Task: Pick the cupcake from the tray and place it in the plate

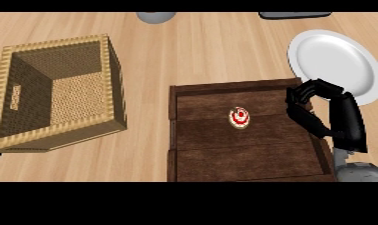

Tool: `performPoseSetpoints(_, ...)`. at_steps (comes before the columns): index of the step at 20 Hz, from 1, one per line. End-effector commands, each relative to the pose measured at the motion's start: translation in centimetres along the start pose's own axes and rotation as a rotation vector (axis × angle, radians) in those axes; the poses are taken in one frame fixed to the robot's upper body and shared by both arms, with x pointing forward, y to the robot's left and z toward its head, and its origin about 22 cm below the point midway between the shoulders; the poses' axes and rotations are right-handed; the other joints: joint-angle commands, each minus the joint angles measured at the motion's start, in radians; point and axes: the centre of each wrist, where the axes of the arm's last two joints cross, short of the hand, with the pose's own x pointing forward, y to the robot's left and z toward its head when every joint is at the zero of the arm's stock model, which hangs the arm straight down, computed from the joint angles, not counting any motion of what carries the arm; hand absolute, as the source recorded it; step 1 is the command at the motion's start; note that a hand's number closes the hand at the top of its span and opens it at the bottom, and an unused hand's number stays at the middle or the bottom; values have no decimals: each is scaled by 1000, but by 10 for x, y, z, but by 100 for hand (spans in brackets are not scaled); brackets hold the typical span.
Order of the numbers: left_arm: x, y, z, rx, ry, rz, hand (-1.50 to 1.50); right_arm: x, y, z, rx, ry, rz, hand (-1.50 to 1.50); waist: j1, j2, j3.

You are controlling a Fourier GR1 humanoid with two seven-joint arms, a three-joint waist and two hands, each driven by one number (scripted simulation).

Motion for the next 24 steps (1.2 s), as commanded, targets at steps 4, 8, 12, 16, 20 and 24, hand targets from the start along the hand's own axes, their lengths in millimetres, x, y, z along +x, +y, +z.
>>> performPoseSetpoints(4, -35, -71, 27, -199, 126, 59, 0, 6, 70, 41, -77, -97, -316, -150, 10, 27, -15)
performPoseSetpoints(8, -23, -84, 29, -193, 103, 54, 0, -11, 60, 53, 123, -87, -85, -150, 11, 25, -19)
performPoseSetpoints(12, -13, -81, 27, -195, 98, 59, 0, -16, 46, 45, 164, -70, 192, -150, 14, 28, -22)
performPoseSetpoints(16, -9, -74, 27, -203, 115, 51, 0, -5, 23, 35, 215, 0, 362, -150, 15, 23, -24)
performPoseSetpoints(20, -11, -75, 30, -218, 110, 47, 0, 15, 32, 24, 320, 86, 458, -150, 34, 25, -24)
performPoseSetpoints(24, -11, -86, 33, -220, 115, 38, 0, 34, 44, 18, 483, 196, 498, -150, 36, 28, -24)
